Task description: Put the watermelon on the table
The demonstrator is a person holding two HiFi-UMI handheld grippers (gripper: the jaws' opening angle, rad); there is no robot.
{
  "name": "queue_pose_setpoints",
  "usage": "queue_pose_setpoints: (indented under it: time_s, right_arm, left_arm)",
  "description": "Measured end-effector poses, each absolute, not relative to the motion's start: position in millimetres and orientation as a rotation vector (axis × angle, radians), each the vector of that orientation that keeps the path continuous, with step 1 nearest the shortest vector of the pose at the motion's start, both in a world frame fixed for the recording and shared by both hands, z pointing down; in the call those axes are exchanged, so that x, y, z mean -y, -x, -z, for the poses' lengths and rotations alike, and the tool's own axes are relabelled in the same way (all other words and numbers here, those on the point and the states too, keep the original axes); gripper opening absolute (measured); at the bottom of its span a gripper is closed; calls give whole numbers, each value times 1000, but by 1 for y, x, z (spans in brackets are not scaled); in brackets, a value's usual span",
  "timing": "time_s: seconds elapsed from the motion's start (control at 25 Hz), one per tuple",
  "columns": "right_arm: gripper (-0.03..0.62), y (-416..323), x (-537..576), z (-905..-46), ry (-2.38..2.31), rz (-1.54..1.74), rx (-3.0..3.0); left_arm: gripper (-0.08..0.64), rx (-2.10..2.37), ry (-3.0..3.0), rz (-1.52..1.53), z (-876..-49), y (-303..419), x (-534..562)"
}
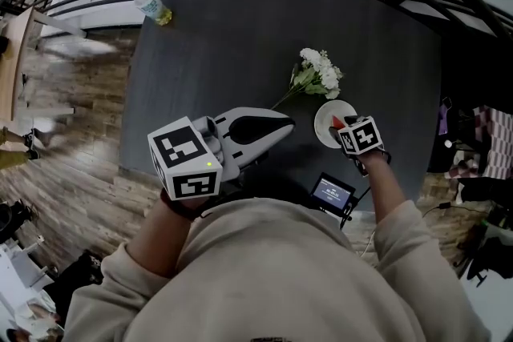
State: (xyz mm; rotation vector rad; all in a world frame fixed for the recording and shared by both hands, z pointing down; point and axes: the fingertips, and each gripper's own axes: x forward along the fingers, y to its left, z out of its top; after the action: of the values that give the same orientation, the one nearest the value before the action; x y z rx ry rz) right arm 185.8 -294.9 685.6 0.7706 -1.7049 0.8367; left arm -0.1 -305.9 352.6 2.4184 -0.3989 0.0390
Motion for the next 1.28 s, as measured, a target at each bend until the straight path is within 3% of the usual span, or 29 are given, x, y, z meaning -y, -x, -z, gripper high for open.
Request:
queue_pose_setpoints:
  time_s: [1.0, 1.28]
  right_arm:
    - [236, -194, 290, -699, -751, -837, 1665]
    - [236, -190, 299, -670, -842, -826, 1719]
  left_arm:
    - [6, 406, -2397, -59, -361, 4, 297]
    - [7, 402, -2409, -66, -357, 12, 294]
